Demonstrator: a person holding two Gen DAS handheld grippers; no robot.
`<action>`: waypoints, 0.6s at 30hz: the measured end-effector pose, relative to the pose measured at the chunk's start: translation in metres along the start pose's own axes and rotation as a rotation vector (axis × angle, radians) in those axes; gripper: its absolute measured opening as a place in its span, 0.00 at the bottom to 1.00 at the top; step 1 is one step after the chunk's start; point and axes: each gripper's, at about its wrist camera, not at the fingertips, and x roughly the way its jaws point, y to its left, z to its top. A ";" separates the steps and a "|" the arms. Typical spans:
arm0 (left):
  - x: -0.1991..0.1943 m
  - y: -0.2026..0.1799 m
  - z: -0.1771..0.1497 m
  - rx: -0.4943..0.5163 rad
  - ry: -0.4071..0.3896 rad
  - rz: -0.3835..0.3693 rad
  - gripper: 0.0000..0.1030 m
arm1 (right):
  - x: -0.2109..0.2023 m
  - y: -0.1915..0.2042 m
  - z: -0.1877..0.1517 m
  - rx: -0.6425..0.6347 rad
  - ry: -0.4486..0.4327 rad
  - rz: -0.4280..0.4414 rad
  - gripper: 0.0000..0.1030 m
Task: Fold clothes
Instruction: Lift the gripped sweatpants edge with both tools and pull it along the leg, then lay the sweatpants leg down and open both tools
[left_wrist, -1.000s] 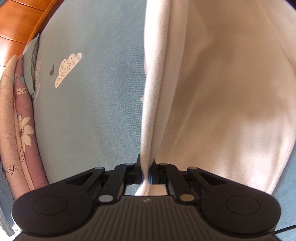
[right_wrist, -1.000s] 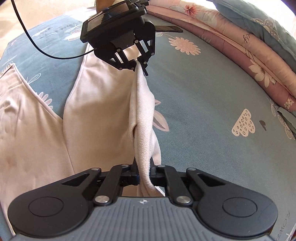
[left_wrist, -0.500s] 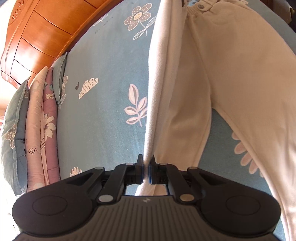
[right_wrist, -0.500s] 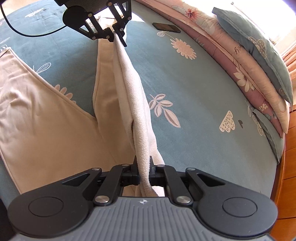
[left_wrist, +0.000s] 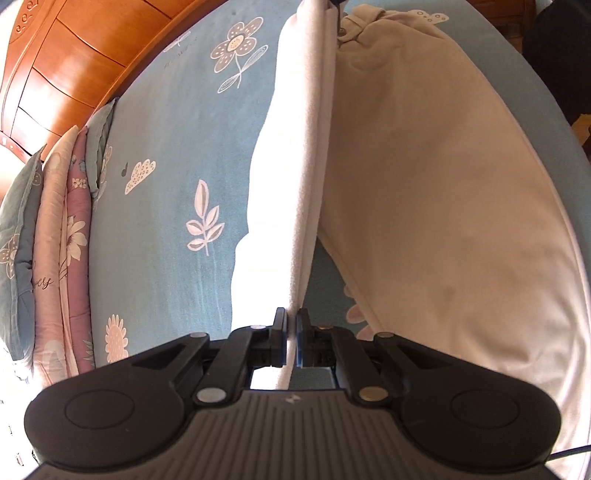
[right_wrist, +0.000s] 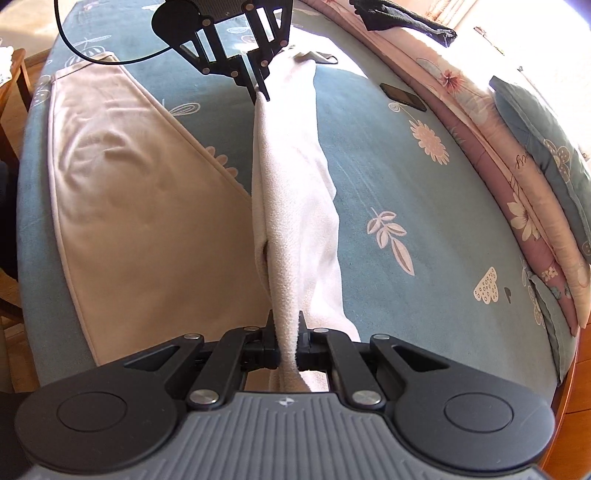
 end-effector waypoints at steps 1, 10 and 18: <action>-0.001 -0.003 0.004 -0.003 0.003 -0.011 0.02 | -0.004 0.003 -0.003 -0.015 -0.010 0.012 0.07; -0.024 -0.038 0.035 0.119 -0.075 -0.235 0.02 | -0.018 0.040 -0.036 -0.150 0.008 0.083 0.07; -0.009 -0.065 0.055 0.127 -0.129 -0.365 0.02 | 0.008 0.080 -0.063 -0.323 0.073 0.047 0.07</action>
